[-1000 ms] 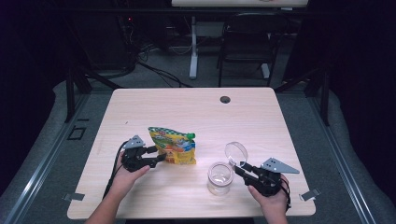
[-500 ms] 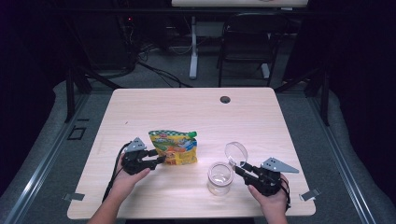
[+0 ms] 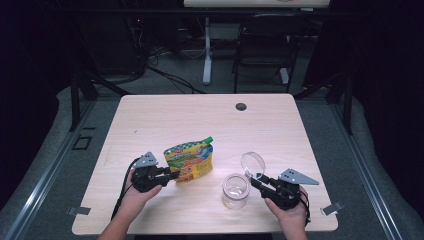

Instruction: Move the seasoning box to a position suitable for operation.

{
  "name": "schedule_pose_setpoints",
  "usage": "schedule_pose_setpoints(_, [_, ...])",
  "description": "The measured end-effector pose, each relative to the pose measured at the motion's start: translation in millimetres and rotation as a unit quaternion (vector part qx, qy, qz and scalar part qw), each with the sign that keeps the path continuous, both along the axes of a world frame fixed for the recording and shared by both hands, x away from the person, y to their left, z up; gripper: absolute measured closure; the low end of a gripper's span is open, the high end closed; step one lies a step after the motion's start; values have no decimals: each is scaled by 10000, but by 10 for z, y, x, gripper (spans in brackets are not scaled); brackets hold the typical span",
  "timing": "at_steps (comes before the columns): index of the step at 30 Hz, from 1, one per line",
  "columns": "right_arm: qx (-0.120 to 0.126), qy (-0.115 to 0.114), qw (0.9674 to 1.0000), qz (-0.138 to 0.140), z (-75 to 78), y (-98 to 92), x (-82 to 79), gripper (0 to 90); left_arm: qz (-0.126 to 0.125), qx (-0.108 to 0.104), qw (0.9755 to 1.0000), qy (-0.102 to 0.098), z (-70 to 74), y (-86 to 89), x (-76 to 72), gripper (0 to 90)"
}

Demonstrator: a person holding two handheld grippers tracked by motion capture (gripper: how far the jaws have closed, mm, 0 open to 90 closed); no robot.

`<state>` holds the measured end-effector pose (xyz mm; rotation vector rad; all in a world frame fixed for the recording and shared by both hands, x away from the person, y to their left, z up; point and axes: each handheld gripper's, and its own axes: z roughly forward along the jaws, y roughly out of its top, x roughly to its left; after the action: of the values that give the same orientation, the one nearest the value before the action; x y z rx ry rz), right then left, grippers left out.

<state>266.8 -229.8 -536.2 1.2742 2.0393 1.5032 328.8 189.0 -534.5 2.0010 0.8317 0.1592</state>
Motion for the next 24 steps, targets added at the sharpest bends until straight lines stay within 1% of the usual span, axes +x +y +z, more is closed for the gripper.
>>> schedule_pose_setpoints(1, [1, 3, 10000, -1, 1, -2, 1, 651, -60, -20, 10000, 18, 3, -8, -5, 726])
schedule_pose_setpoints(3, [8, -13, 10000, -1, 2, -4, 1, 651, -88, -79, 9999, 52, 1, -34, -19, 737])
schedule_pose_setpoints(7, [9, -15, 10000, 0, 3, -7, -1, 650, -125, -128, 9998, 84, -8, -50, -16, 733])
schedule_pose_setpoints(8, [7, -15, 10000, 0, 3, -6, -2, 650, -109, -176, 9997, 125, -15, -55, -15, 730])
schedule_pose_setpoints(13, [4, -20, 10000, 9, 3, -10, -6, 644, -108, -189, 9996, 195, -34, -71, 1, 721])
schedule_pose_setpoints(15, [0, -13, 10000, 6, 2, -13, -10, 643, -116, -228, 9994, 224, -46, -85, 13, 712])
schedule_pose_setpoints(17, [1, -8, 10000, -3, 2, -18, -16, 641, -152, -226, 9993, 252, -63, -100, 35, 696])
schedule_pose_setpoints(19, [14, -19, 10000, 5, -1, -22, -25, 639, -139, -218, 9993, 265, -80, -123, 49, 677])
schedule_pose_setpoints(21, [-29, 3, 10000, 5, 1, -26, -39, 639, -180, -188, 9992, 300, -93, -133, 70, 670])
schedule_pose_setpoints(24, [-49, -4, 10000, -12, -6, -39, -64, 638, -222, -224, 9988, 362, -110, -151, 106, 654])
